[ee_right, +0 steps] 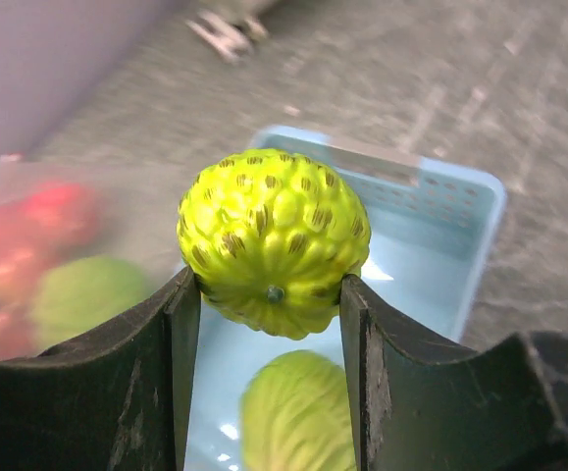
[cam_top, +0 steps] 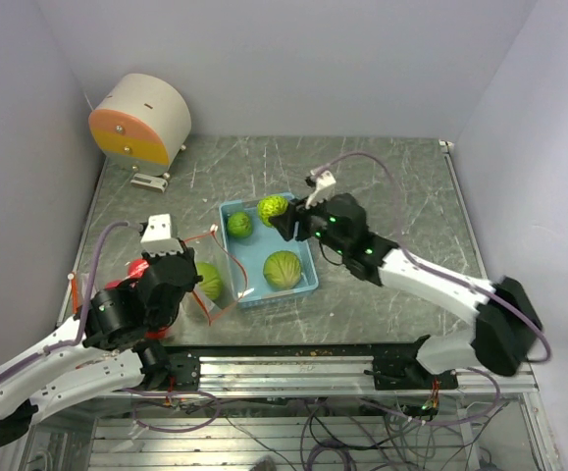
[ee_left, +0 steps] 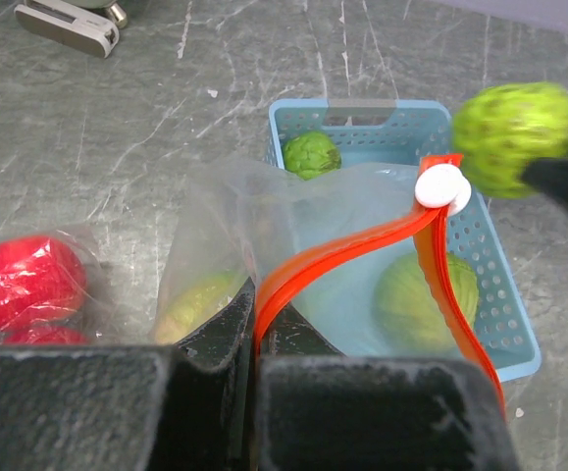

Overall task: Place the food in the zip-top bag and seal the zipper
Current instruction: Pick up the fake vegetable from the bin, then place the fake vegetable in the zipper food storage bag.

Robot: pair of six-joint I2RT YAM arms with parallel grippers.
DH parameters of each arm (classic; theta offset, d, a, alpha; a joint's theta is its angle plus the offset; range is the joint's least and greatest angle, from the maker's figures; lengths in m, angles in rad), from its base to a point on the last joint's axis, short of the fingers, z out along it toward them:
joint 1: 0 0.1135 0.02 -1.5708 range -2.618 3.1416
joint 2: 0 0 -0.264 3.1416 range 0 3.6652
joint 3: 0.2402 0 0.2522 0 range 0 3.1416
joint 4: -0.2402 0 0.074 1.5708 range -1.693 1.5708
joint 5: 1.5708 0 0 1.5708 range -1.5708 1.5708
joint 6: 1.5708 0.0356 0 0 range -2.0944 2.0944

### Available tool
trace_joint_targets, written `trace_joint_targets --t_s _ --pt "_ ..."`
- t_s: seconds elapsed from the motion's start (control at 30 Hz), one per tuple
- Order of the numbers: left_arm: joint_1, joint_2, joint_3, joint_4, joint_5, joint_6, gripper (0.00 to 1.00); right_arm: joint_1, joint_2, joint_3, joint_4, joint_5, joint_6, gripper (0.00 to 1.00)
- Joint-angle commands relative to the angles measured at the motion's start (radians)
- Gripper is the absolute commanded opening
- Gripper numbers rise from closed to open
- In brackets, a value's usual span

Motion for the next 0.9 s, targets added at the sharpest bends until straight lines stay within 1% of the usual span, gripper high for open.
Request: trace_joint_targets --t_s 0.0,0.07,0.13,0.23,0.37,0.5,0.63,0.73,0.87 --pt "-0.003 0.024 0.023 0.021 -0.032 0.005 0.07 0.009 -0.200 -0.115 0.117 -0.372 -0.030 0.33" --pt "-0.004 0.031 0.024 0.021 -0.030 0.002 0.07 0.023 -0.259 -0.114 0.107 -0.502 -0.041 0.33" --pt "-0.004 0.031 0.024 0.019 -0.026 -0.005 0.07 0.052 -0.286 -0.091 0.074 -0.582 -0.060 0.33" --pt "-0.003 0.024 0.020 0.016 -0.024 -0.016 0.07 0.153 -0.293 -0.054 0.040 -0.611 -0.107 0.34" --pt "-0.004 0.019 0.020 0.016 -0.018 -0.016 0.07 0.289 -0.267 -0.018 0.007 -0.591 -0.173 0.37" --pt "-0.004 0.022 0.029 0.013 -0.013 -0.011 0.07 0.313 -0.206 -0.015 0.015 -0.499 -0.148 0.41" --pt "-0.004 0.020 0.033 0.005 -0.011 -0.015 0.07 0.318 -0.135 0.019 0.006 -0.308 -0.123 0.44" --pt "-0.003 0.006 0.025 0.006 -0.008 -0.019 0.07 0.317 -0.075 0.051 0.008 -0.184 -0.139 0.47" --pt "-0.003 -0.002 0.013 0.021 -0.002 -0.015 0.07 0.319 0.018 0.139 0.000 -0.144 -0.157 0.47"
